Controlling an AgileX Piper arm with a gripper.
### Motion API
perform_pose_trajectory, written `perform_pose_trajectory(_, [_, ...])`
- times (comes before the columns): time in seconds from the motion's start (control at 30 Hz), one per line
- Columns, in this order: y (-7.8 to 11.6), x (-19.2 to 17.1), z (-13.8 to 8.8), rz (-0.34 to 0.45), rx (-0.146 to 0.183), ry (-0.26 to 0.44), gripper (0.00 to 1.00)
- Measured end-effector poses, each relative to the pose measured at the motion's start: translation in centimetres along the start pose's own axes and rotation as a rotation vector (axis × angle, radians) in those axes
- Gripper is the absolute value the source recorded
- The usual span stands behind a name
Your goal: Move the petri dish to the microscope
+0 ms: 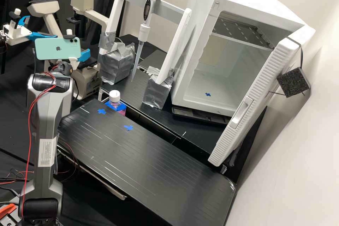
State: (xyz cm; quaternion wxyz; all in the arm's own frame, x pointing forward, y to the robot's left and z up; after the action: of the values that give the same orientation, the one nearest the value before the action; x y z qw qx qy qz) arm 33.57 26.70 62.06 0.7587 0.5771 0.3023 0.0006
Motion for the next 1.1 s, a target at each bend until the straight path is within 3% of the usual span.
perform_pose_trajectory(0.53, [0.2,-0.8,0.6,-0.012,-0.008,-0.001,1.0])
perform_pose_trajectory(0.8, [1.1,-4.7,1.0,-0.034,0.022,0.022,1.0])
perform_pose_trajectory(0.97, [3.1,-9.6,0.3,0.074,-0.002,0.116,1.0])
perform_pose_trajectory(1.1, [4.5,-14.5,0.3,0.202,0.029,0.207,1.0])
